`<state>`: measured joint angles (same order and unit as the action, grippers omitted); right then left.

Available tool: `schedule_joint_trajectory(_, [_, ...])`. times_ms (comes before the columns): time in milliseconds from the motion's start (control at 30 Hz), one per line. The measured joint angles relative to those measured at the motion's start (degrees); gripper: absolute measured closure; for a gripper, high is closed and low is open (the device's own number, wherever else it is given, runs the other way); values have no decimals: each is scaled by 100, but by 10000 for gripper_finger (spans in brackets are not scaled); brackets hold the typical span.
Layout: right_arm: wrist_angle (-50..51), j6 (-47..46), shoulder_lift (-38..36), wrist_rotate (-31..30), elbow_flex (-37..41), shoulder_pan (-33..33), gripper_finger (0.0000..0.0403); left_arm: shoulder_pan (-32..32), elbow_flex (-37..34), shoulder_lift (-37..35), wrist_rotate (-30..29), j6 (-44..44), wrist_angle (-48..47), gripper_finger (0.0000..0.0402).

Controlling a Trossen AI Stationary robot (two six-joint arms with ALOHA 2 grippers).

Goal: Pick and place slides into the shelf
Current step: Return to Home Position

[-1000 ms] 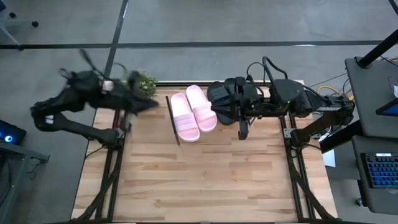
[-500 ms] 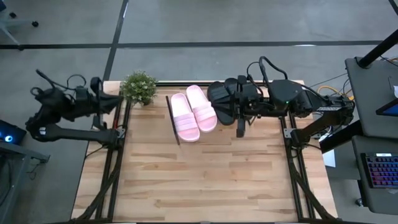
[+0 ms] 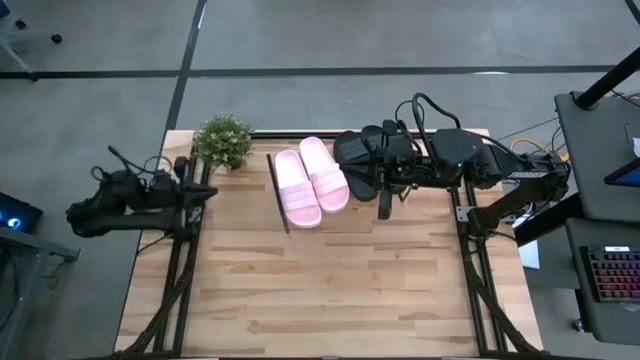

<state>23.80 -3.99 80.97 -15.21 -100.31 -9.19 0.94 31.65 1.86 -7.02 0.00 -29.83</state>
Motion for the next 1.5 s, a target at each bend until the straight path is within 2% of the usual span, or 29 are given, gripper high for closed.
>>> schedule_joint_trajectory(100, [0, -2, -2, 0, 35, 21, 394, 1, -466, 229, 137, -202, 800, 401])
schedule_joint_trajectory(167, [1, -4, 2, 4, 52, 22, 394, 1, -879, 200, 181, -275, 872, 401])
schedule_joint_trajectory(267, [-16, 2, -4, -1, 123, 22, 394, -1, -1359, 45, 173, -399, 1748, 401])
schedule_joint_trajectory(433, [-76, 39, -2, 25, 344, 22, 394, 1, -1934, -17, 208, -562, 2029, 401])
schedule_joint_trajectory(600, [-1015, 153, 0, 126, 856, 22, 394, -1, -2512, -19, 96, -694, 2496, 401])
schedule_joint_trajectory(733, [-1893, 229, 0, 227, 1287, 62, 394, -1, -3060, -23, 4, -811, 3565, 401])
schedule_joint_trajectory(933, [-1942, 291, -399, 215, 1856, 74, 394, -1, -3114, 4, -77, -1031, 3525, 401])
schedule_joint_trajectory(1067, [-2026, 415, -1262, 141, 2578, 95, 394, -1, -3116, -4, -57, -1174, 3531, 401])
schedule_joint_trajectory(1200, [-2251, 297, -2104, 104, 3648, 211, 394, -1, -3118, -2, -55, -1172, 3535, 401])
schedule_joint_trajectory(1400, [-3807, 296, -2789, 206, 5375, 747, 394, -1, -3120, -3, -55, -1170, 3536, 401])
schedule_joint_trajectory(1500, [-4368, 214, -2836, 610, 6019, 1343, 394, -1, -3120, 14, -55, -1168, 3537, 401])
